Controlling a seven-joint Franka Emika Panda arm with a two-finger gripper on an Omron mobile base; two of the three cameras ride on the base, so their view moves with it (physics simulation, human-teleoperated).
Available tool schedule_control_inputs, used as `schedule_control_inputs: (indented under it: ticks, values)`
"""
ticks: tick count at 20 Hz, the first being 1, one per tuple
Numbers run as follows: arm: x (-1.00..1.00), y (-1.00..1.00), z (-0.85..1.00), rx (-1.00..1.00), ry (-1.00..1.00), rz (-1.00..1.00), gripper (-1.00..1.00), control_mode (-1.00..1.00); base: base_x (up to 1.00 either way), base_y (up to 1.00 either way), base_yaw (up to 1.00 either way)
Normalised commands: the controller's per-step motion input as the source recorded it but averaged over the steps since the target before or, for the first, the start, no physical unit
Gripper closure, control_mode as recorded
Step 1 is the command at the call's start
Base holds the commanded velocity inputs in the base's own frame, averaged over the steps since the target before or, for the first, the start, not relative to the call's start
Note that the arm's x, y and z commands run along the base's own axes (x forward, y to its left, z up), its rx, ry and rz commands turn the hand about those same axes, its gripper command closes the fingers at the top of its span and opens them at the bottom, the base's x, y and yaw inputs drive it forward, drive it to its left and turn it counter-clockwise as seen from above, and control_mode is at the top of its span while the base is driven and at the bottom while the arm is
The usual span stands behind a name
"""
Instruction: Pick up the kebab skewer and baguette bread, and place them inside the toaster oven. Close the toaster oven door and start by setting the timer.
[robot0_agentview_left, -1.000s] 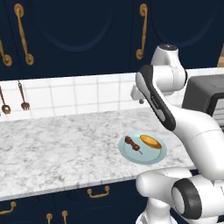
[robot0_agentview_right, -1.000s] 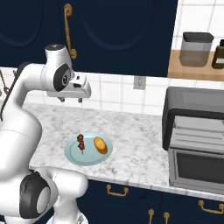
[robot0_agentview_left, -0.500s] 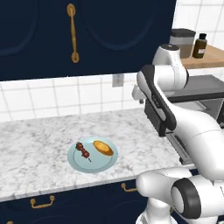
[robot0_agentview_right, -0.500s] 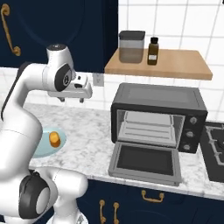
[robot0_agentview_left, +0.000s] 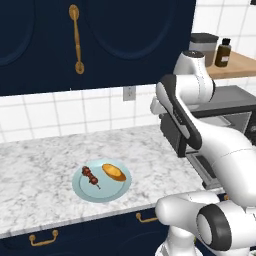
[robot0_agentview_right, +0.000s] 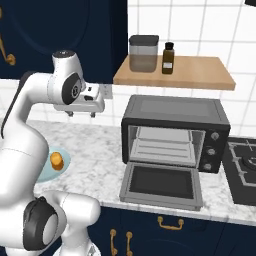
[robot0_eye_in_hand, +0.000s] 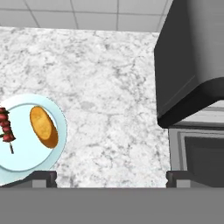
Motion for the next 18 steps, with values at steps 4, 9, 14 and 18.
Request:
schedule_control_inputs:
  ticks: [4,9,14,18]
  values:
    - [0.0,0.0,0.0,0.0,0.0,0.0,-1.0,1.0,0.49,0.0,0.0]
    - [0.0,0.0,0.0,0.0,0.0,0.0,-1.0,1.0,0.39,0.0,0.0]
    - [0.0,0.0,0.0,0.0,0.0,0.0,-1.0,1.0,0.24,-0.01,0.0]
    - [-0.17,-0.21,0.0,0.0,-0.02,0.0,-1.0,-1.0,0.0,0.0,0.0]
